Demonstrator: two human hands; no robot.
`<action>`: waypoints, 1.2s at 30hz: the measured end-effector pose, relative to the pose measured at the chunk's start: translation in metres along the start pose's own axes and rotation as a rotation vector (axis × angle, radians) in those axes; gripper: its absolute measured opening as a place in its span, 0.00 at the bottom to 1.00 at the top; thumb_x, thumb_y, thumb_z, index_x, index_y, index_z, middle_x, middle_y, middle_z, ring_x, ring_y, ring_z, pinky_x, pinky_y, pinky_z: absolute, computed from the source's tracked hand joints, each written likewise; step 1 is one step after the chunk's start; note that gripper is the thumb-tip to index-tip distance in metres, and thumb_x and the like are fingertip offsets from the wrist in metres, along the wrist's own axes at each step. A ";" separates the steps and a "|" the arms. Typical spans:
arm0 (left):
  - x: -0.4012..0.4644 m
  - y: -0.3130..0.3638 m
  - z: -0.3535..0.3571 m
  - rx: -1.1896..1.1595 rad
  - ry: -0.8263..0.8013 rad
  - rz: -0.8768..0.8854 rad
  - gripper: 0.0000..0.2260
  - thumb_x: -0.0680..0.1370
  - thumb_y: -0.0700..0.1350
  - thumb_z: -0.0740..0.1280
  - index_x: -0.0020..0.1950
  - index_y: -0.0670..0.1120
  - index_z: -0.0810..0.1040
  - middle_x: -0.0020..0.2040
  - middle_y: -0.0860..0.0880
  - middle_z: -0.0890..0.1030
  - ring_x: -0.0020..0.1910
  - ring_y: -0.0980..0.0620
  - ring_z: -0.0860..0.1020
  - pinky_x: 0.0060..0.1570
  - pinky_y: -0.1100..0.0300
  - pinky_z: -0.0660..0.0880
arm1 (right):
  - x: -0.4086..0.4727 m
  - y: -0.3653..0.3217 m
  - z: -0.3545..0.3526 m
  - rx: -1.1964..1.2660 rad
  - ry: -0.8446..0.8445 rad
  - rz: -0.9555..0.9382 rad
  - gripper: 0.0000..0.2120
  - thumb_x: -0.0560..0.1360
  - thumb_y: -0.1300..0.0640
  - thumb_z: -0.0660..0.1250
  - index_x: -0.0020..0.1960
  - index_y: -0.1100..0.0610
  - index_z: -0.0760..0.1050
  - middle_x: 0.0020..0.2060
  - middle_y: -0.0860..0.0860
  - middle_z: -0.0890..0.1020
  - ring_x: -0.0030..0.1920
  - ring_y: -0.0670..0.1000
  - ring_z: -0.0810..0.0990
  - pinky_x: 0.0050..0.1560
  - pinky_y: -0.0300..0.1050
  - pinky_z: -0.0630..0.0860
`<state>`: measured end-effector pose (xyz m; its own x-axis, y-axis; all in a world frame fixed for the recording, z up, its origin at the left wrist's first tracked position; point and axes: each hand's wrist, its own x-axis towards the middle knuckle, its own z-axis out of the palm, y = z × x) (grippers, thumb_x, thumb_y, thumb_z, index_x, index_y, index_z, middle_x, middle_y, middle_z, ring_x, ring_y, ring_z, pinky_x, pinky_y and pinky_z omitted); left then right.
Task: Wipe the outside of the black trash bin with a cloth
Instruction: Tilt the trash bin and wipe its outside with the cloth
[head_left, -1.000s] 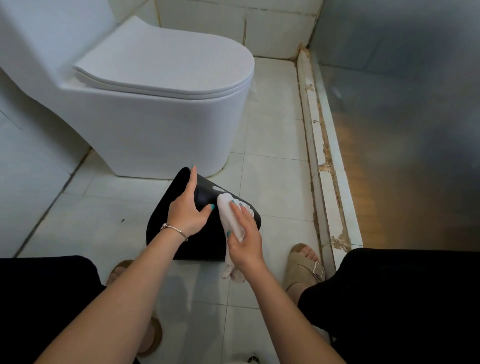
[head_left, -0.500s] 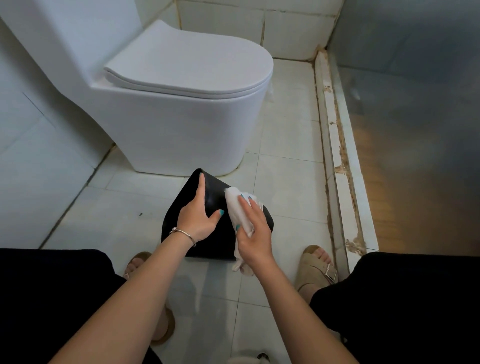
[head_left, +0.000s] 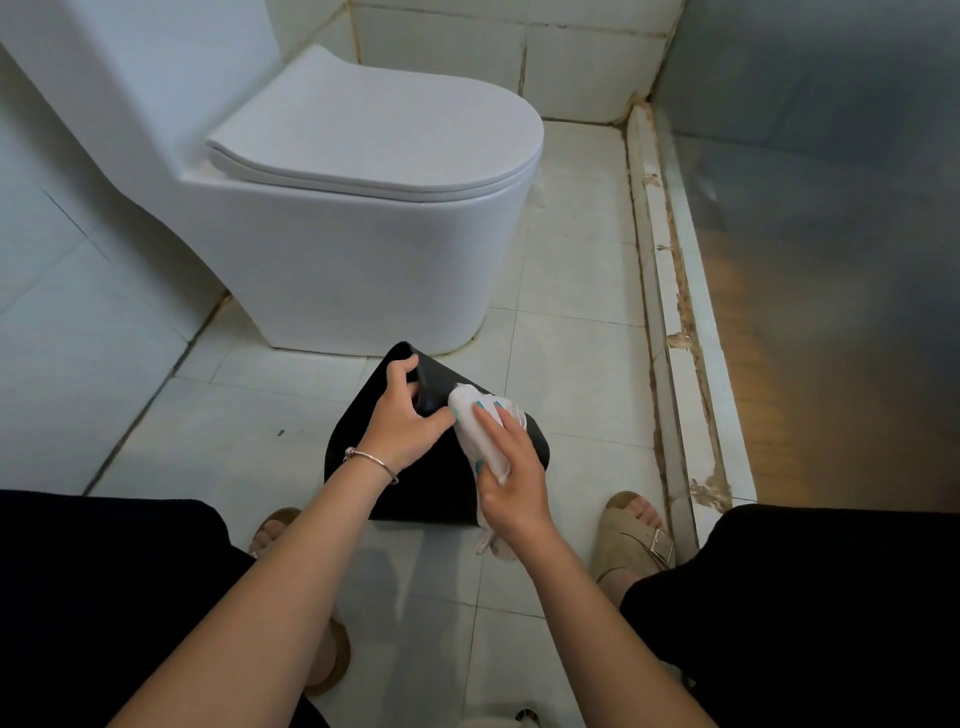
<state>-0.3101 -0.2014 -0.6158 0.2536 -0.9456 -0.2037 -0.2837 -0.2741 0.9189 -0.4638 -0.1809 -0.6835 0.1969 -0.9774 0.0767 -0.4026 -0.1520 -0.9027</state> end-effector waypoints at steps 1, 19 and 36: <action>0.003 0.003 -0.001 -0.024 0.005 -0.026 0.32 0.73 0.38 0.71 0.71 0.46 0.59 0.56 0.48 0.79 0.49 0.59 0.78 0.44 0.74 0.72 | 0.000 0.000 -0.001 -0.008 -0.002 -0.002 0.38 0.71 0.69 0.59 0.70 0.33 0.65 0.74 0.43 0.64 0.73 0.44 0.60 0.71 0.37 0.56; 0.022 0.008 0.002 0.083 0.088 -0.141 0.39 0.77 0.56 0.65 0.79 0.49 0.45 0.78 0.48 0.56 0.75 0.49 0.57 0.68 0.59 0.57 | -0.003 -0.001 -0.010 -0.119 -0.100 -0.038 0.35 0.73 0.68 0.61 0.70 0.34 0.66 0.73 0.40 0.64 0.65 0.41 0.64 0.65 0.26 0.54; 0.014 -0.002 -0.010 0.134 0.155 -0.101 0.45 0.71 0.44 0.75 0.79 0.49 0.49 0.76 0.49 0.61 0.74 0.48 0.60 0.68 0.58 0.61 | 0.018 -0.028 -0.067 0.184 0.182 0.186 0.32 0.74 0.71 0.63 0.68 0.41 0.70 0.70 0.41 0.67 0.73 0.45 0.62 0.74 0.45 0.62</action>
<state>-0.2966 -0.2126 -0.6172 0.4230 -0.8768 -0.2285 -0.3677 -0.3966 0.8411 -0.5086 -0.2041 -0.6290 -0.0349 -0.9987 -0.0369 -0.2447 0.0443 -0.9686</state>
